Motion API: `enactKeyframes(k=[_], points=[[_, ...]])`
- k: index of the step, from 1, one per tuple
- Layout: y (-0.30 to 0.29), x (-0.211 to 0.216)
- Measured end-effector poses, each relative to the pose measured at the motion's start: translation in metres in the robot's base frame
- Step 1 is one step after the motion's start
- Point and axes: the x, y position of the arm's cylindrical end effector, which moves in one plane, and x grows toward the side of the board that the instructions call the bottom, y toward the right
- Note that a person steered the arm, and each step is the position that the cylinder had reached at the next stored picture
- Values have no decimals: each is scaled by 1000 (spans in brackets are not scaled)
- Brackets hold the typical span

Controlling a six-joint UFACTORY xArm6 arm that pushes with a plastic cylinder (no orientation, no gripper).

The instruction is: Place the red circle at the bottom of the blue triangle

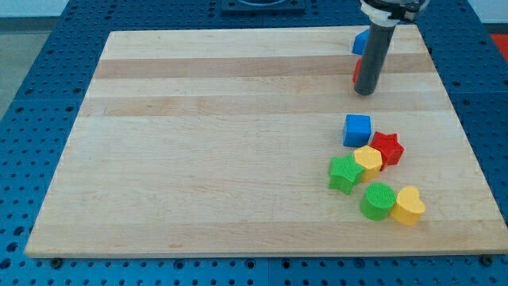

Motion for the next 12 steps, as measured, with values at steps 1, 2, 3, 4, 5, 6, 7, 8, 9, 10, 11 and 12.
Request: enactKeyframes(k=[1,2,3,4,5,6,7,8,9,10,11,12], points=[[-33,0],[-50,-18],[-28,-20],[-22,-16],[-18,8],[19,11],[49,1],[62,-5],[27,11],[-9,5],[2,-3],[38,-3]])
